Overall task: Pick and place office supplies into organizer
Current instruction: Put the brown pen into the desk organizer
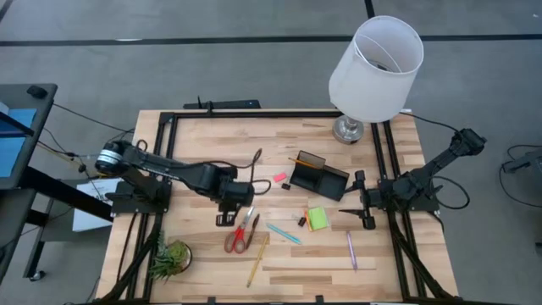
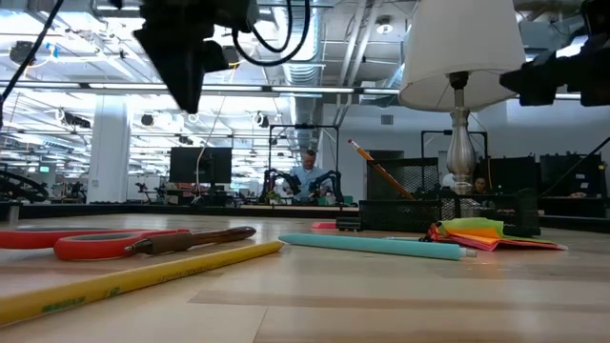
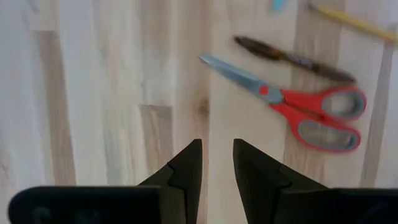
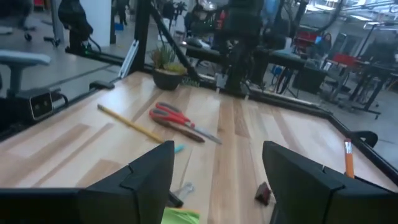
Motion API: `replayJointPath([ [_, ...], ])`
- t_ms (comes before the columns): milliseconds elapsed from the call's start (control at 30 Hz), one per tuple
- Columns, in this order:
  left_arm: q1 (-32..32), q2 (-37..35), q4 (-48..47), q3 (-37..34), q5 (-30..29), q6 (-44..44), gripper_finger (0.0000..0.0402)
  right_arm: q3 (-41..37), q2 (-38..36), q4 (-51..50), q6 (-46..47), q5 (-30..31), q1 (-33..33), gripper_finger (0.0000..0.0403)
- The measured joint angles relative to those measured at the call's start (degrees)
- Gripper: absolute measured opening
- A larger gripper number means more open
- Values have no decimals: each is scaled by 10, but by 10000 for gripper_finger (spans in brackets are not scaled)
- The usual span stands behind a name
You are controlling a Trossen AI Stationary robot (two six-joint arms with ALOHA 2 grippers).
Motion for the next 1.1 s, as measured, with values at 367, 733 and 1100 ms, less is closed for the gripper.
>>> replayJointPath([
  [367,-99,-9,33,0,-40,-218,83,0,0,-2,43,0,0,240],
  [733,-139,19,100,0,-52,-389,83,0,0,-11,41,0,0,240],
  [1100,-158,101,155,0,-36,-411,83,0,0,-26,37,0,0,240],
])
